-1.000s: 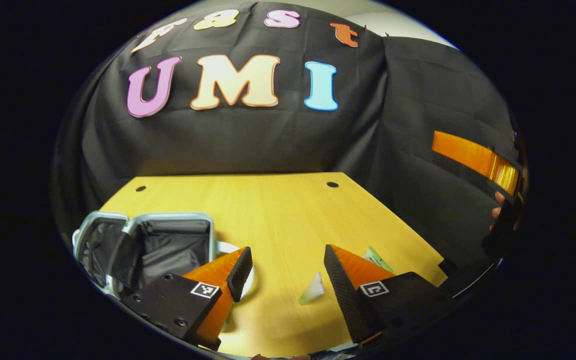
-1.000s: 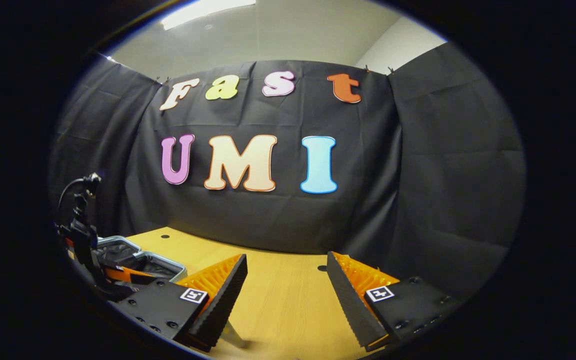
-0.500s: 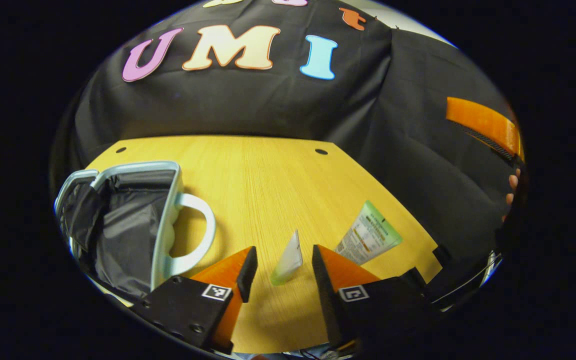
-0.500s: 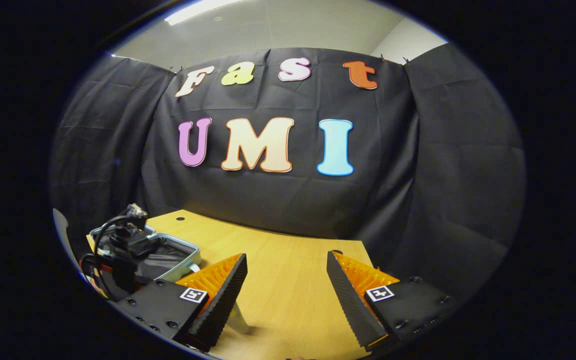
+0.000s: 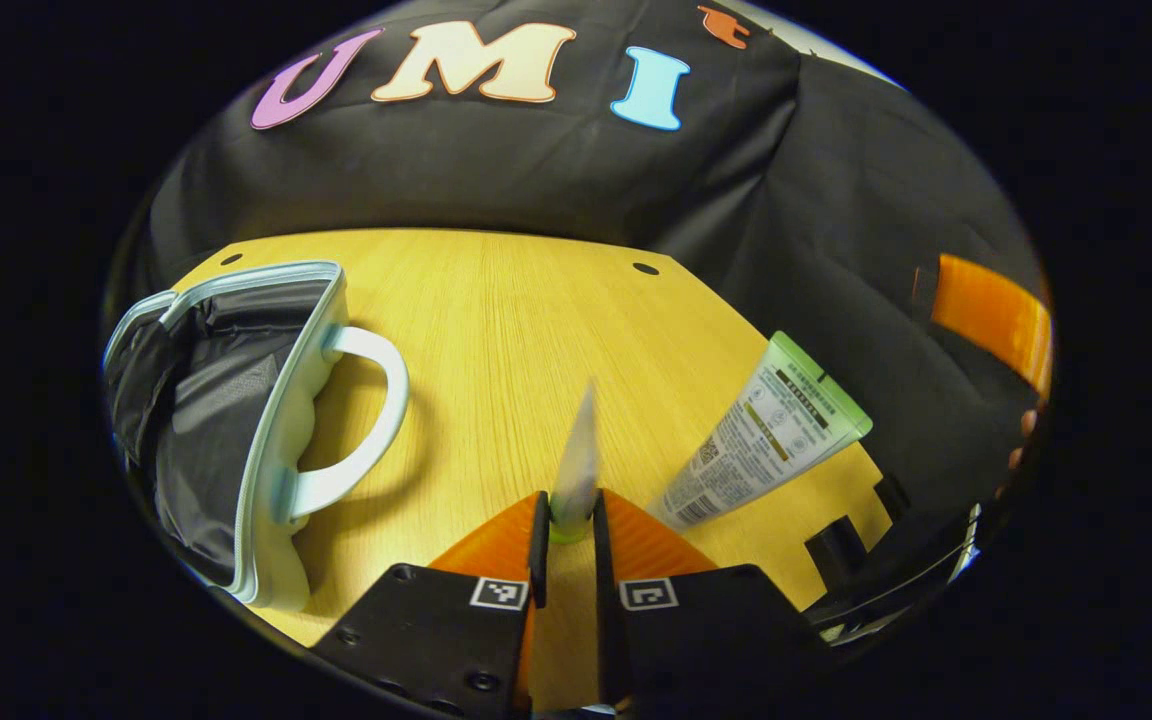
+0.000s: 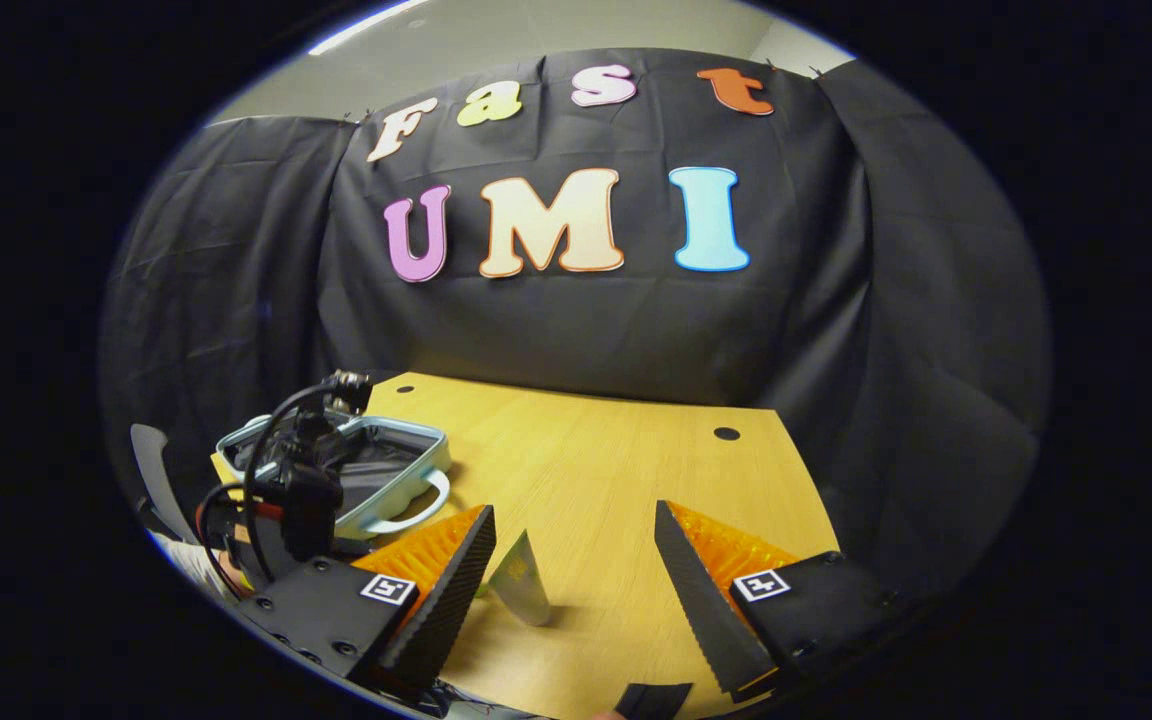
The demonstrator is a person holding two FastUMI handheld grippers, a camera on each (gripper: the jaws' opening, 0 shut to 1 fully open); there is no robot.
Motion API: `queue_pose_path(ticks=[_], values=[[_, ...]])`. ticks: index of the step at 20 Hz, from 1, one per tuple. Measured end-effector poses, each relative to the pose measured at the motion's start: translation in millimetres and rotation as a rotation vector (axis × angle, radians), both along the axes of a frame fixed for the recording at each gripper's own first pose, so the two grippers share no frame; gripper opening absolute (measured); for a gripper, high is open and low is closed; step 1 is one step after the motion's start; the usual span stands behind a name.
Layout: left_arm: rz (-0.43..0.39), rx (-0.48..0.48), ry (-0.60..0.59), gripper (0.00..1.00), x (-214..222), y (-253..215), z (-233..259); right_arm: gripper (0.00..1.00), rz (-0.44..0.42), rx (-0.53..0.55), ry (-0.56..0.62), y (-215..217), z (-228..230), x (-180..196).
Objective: First open the suitcase, pack the skin care products into it, and then close the suitcase.
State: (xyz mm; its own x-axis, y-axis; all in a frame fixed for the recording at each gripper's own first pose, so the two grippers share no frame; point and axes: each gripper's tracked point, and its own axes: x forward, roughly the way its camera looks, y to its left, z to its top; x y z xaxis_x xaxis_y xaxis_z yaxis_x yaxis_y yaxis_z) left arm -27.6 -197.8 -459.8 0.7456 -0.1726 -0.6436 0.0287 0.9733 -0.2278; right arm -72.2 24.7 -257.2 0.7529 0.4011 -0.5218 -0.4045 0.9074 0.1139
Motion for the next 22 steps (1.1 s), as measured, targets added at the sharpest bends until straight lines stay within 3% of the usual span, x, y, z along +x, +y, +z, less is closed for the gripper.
queue_pose_path(ticks=[8,13,17,19,21,22], values=[[0.023,-0.014,-0.022,0.12,1,13,35,0.99,0.095,-0.025,0.038,31,-44,-21],[0.058,0.063,-0.053,0.12,-9,41,80,0.99,0.102,-0.047,0.117,36,-96,-32],[0.114,0.066,-0.065,0.12,-22,62,108,0.98,0.1,-0.046,0.188,40,-129,-44],[0.145,0.079,-0.061,0.12,-31,76,116,0.84,0.086,-0.062,0.192,38,-139,-45],[0.181,0.094,-0.045,0.12,-42,90,118,0.44,0.081,-0.059,0.197,42,-139,-43],[0.203,0.101,-0.033,0.12,-49,99,119,0.35,0.084,-0.06,0.199,44,-137,-44]])
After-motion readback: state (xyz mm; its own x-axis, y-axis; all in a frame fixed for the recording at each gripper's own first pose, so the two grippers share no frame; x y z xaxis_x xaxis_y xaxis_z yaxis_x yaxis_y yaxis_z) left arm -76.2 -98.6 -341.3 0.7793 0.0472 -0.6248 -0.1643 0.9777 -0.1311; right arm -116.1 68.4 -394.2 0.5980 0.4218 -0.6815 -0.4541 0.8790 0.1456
